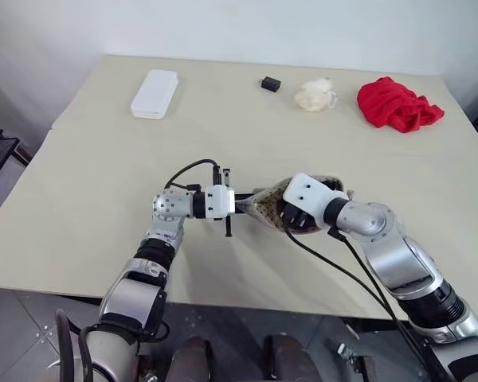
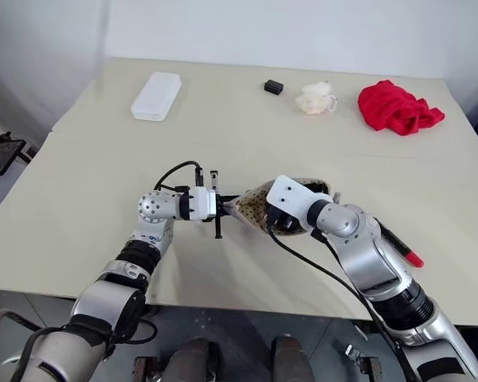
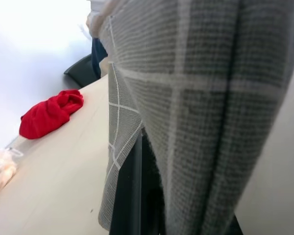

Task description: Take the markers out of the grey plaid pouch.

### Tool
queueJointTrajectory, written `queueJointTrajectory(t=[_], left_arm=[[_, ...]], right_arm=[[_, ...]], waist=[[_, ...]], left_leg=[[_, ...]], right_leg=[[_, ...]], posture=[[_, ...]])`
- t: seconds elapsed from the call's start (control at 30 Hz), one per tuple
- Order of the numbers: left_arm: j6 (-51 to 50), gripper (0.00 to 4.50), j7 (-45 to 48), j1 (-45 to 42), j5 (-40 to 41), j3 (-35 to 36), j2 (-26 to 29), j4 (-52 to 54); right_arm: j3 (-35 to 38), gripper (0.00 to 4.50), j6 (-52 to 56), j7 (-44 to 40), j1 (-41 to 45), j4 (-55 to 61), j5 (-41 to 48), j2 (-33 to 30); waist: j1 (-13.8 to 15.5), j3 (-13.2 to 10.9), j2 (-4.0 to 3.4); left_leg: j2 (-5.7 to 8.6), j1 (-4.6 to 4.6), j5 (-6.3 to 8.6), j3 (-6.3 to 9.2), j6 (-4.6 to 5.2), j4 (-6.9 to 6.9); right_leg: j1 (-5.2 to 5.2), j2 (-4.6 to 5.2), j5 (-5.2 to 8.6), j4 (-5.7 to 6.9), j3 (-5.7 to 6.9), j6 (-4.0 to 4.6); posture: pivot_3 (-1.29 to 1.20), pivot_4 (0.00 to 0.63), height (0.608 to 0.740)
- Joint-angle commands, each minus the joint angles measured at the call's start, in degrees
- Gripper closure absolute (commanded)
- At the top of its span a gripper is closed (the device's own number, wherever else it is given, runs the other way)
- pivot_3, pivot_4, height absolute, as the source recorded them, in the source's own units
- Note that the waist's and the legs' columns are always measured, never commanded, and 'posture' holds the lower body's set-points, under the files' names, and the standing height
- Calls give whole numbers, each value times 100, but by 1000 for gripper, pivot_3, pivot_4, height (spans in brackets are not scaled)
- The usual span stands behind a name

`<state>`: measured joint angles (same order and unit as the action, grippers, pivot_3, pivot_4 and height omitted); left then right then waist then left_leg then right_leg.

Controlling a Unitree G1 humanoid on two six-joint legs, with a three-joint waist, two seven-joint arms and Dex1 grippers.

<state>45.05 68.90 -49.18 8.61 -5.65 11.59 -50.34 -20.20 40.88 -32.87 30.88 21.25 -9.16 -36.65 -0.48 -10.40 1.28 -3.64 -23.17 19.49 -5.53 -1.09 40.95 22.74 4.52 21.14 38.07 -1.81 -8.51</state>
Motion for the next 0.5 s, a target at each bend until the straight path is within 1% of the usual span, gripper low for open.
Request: queueJointTrajectory(t=[0.03, 0.13, 0.17, 0.2, 0.27, 0.37, 0.4, 0.43, 0.47, 0.5], left_arm=[[28, 4500, 31, -113, 144, 29, -46, 131], [21, 4500, 28, -132, 147, 39, -53, 107], [20, 4500, 28, -142, 148, 41, -58, 96], [20, 4500, 28, -148, 148, 43, -62, 90], [22, 4500, 28, -161, 143, 46, -65, 72], [16, 4500, 5, -186, 131, 56, -61, 41], [-11, 4500, -30, -198, 117, 66, -50, 33], [-5, 4500, -84, -216, 77, 74, -21, 13], [3, 4500, -132, -234, 41, 86, 17, -12], [16, 4500, -160, -243, 19, 93, 43, -34]], right_arm=[[-15, 2941, -161, 24, -27, -19, -203, -14], [-24, 3417, -167, -60, -72, 6, -222, 2], [-22, 3743, -168, -85, -87, 11, -220, 7], [-23, 3948, -177, -106, -104, 21, -227, -1], [-16, 4007, -204, -144, -125, 34, -252, -14], [192, 4007, -368, -273, -187, 164, -93, -40], [407, 4007, -557, -393, -240, 249, 127, -52], [765, 4007, -841, -673, -344, 380, 548, -87], [1234, 4007, -1355, -1023, -462, 503, 1069, -124], [1547, 4007, -1728, -1262, -547, 566, 1416, -144]], waist=[[1, 0, 0], [4, 0, 0], [4, 0, 0], [4, 0, 0], [5, 0, 0], [7, 0, 0], [9, 0, 0], [18, 0, 0], [40, 0, 0], [50, 0, 0]], left_leg=[[0, 0, 0, 0, 0, 0], [0, 0, 0, 0, 0, 1], [0, 0, 0, 0, 0, 1], [0, 0, 0, 1, 0, 1], [0, 0, 0, 1, 0, 2], [0, 0, 0, 1, 0, 1], [0, 0, 0, 1, 0, 1], [0, 0, 0, 1, 0, 1], [0, 0, 0, 1, 0, 1], [2, -1, 0, 2, 0, 1]], right_leg=[[0, 0, 0, 0, 0, 0], [0, 0, 0, 0, 0, 0], [0, 0, 0, 0, 0, 0], [0, 0, 0, 0, 0, 0], [-2, 0, 0, 0, 0, 0], [-2, 0, 0, 0, 0, 0], [-2, 0, 0, 0, 0, 0], [-2, 0, 0, -1, 0, 0], [-2, 0, 0, -2, 0, 0], [-3, 0, -1, -5, 2, -1]], posture=[[0, 150, 740], [0, 150, 740], [0, 150, 740], [0, 150, 740], [0, 150, 740], [0, 150, 740], [0, 150, 740], [0, 150, 740], [0, 150, 740], [0, 150, 740]])
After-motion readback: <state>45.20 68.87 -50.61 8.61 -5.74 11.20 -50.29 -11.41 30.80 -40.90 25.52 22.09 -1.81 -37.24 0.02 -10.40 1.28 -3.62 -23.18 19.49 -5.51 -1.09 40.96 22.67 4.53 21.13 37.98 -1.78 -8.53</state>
